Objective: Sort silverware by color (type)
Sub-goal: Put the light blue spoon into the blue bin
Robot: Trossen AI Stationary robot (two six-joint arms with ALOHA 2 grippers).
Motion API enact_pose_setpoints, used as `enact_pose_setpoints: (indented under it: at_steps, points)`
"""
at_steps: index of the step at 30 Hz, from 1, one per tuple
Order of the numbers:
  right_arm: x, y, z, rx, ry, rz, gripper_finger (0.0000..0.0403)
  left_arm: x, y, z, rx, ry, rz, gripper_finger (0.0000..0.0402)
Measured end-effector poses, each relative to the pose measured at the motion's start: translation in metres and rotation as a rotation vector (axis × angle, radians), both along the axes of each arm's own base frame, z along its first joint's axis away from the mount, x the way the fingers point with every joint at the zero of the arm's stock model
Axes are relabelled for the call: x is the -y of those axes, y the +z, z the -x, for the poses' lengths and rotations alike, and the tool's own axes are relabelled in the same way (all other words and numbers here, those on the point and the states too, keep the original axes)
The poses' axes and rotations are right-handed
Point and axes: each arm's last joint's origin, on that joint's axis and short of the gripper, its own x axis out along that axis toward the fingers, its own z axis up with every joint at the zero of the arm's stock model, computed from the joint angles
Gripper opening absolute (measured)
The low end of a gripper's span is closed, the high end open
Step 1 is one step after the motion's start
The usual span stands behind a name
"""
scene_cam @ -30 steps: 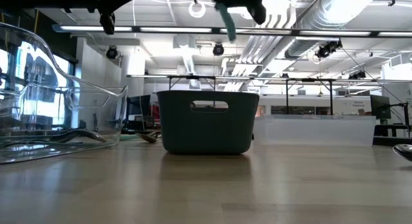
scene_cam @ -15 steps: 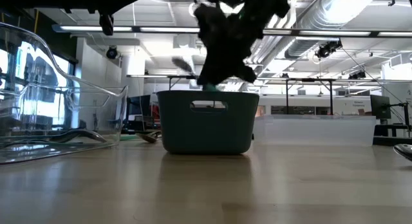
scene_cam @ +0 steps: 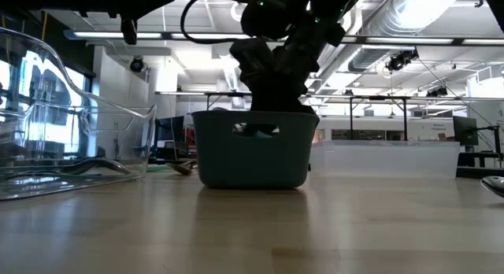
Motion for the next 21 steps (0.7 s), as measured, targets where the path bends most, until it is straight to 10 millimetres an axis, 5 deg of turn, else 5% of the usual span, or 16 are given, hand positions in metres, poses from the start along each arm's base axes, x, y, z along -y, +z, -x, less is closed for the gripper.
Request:
enact_pose_setpoints:
  at_steps: [21]
  points:
    - [0.007, -0.032, -0.006, -0.077, -0.004, -0.065, 0.0033, -0.002, 0.001, 0.0, 0.005, 0.046, 0.001, 0.0]
